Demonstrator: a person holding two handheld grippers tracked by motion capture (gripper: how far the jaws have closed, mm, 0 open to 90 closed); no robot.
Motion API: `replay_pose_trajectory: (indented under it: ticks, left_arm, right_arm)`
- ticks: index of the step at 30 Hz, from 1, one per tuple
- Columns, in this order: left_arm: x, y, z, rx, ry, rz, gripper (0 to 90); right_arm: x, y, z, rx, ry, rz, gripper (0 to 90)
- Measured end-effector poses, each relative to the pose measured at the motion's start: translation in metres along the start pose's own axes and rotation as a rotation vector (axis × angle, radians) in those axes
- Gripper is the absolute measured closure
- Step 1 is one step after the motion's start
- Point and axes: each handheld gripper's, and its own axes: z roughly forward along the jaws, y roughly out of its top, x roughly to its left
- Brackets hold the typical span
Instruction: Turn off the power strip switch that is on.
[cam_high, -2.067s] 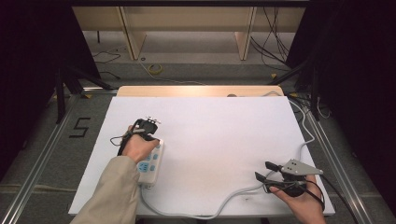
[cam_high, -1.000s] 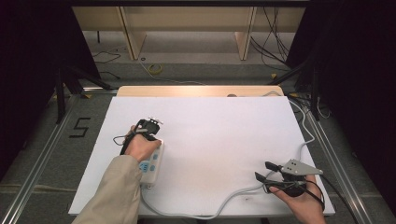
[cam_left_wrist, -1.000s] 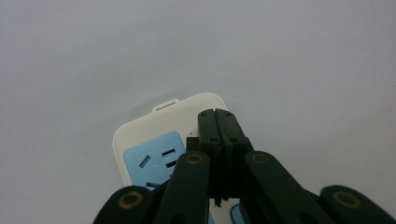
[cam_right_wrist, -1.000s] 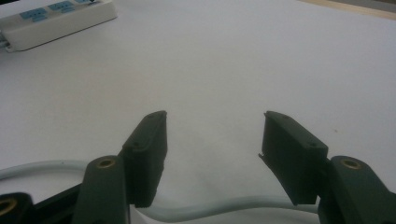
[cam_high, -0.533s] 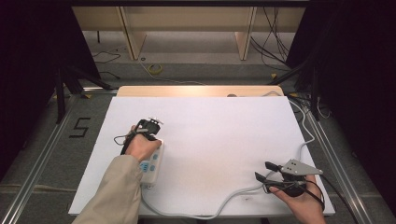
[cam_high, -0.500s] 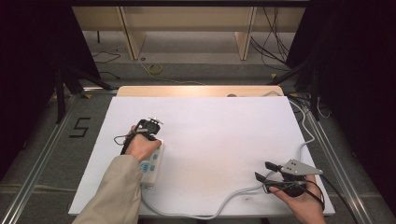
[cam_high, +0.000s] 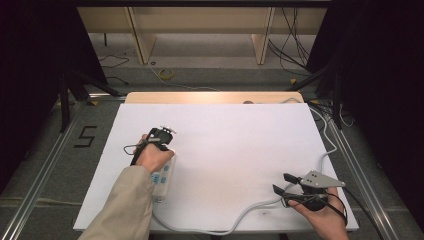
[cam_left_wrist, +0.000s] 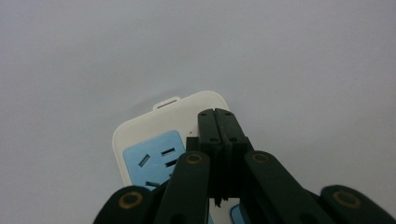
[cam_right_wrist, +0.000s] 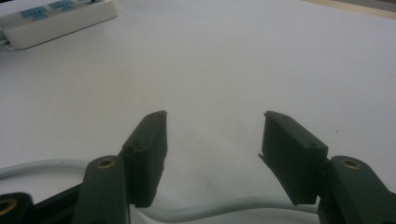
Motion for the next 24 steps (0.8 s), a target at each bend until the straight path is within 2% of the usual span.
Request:
replay_pose_trajectory:
  ticks: [5,16,24]
  left_arm:
    - [-0.0010,0.0012,0.0003,0.007,0.004,-0.005,89.6]
    - [-0.0052,0.0038,0.0006,0.029,0.035,0.016,89.6]
    - [-0.0051,0.0046,0.0012,0.034,0.032,0.007,89.7]
  right_arm:
    - [0.0003,0.0001,-0.0003,0.000,0.000,0.001,41.3]
    - [0.0002,-0.0001,-0.0001,0.001,0.000,-0.001,41.3]
    - [0.0002,-0.0001,-0.0001,0.001,0.000,-0.002,41.3]
